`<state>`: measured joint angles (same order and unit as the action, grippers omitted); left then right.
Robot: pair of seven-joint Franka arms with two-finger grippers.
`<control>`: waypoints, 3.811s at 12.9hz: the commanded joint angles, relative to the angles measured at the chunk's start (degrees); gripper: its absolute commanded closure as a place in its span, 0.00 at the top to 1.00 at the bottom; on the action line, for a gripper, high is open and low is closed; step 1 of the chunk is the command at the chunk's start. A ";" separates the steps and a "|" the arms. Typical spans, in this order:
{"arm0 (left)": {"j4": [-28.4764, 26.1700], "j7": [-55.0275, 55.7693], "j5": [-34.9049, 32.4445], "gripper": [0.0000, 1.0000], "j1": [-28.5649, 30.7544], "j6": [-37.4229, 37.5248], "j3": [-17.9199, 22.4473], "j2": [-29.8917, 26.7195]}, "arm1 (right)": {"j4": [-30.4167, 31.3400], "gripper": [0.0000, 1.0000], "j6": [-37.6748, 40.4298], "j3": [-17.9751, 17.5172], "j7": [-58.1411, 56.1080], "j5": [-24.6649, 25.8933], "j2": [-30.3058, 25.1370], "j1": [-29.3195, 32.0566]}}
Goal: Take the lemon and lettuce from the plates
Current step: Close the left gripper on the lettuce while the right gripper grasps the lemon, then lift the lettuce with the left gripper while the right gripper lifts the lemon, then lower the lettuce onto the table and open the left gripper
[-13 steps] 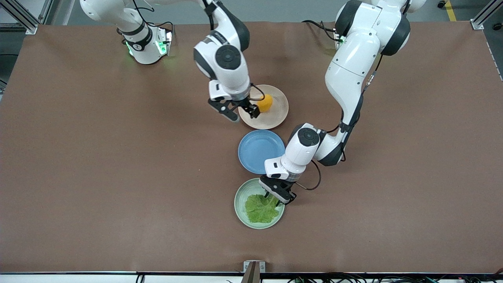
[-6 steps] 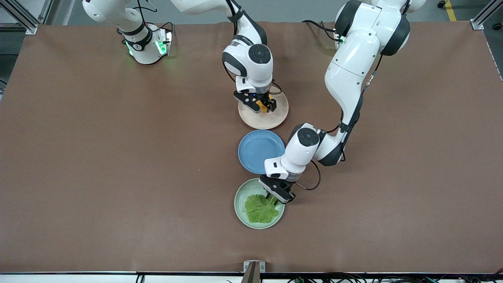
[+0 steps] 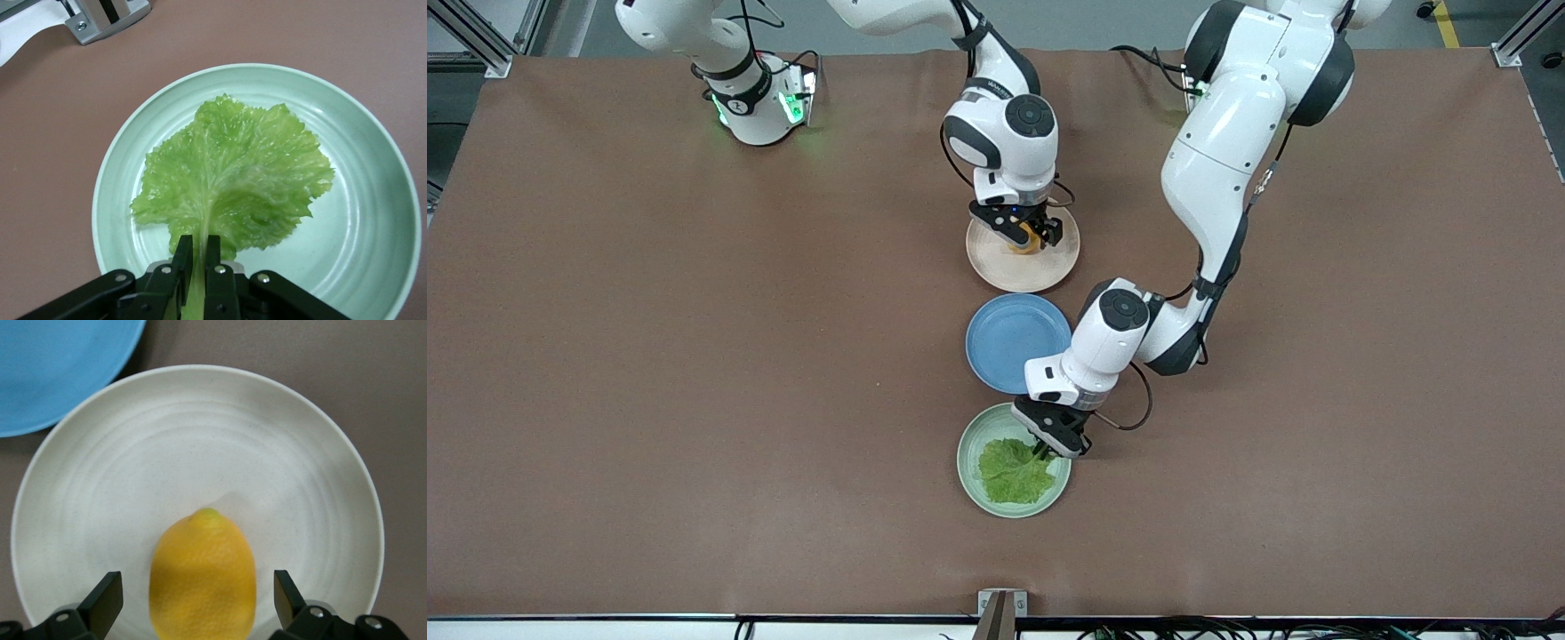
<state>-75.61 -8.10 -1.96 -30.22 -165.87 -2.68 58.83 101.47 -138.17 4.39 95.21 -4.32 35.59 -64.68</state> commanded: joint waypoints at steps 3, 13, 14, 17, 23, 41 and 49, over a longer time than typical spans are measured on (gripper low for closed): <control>0.81 -0.17 0.11 0.03 -0.98 0.11 0.66 -1.25 | -0.48 0.75 -1.40 0.71 1.21 1.15 1.15 -0.71; -1.12 -0.17 0.47 0.03 9.37 30.92 -1.10 -19.16 | 0.74 0.00 9.84 0.80 -19.84 0.89 -9.11 12.26; -1.12 -0.25 0.38 0.03 11.04 35.05 -1.10 -21.19 | 2.05 0.00 10.29 0.80 -25.37 0.89 -11.04 15.86; -3.66 -0.08 -0.14 0.03 14.99 45.97 -0.57 -26.47 | 6.27 0.00 10.47 0.71 -44.17 0.71 -16.15 27.20; -19.30 -0.43 -0.50 0.04 25.90 46.17 -0.75 -31.41 | 10.06 0.01 9.94 0.71 -74.17 0.71 -16.25 45.85; -34.09 -0.25 -0.59 1.00 30.05 29.81 -0.57 -32.62 | 9.62 0.02 1.33 0.36 -96.53 -1.31 -4.56 55.80; -24.77 2.65 -0.59 1.00 30.66 46.68 -0.75 -40.62 | 7.17 1.00 4.03 0.36 -96.44 -1.31 -5.35 55.63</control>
<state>-100.01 -6.40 -1.95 0.07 -122.09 -3.25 21.61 110.00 -136.32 5.14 -0.29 -4.58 31.51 -9.40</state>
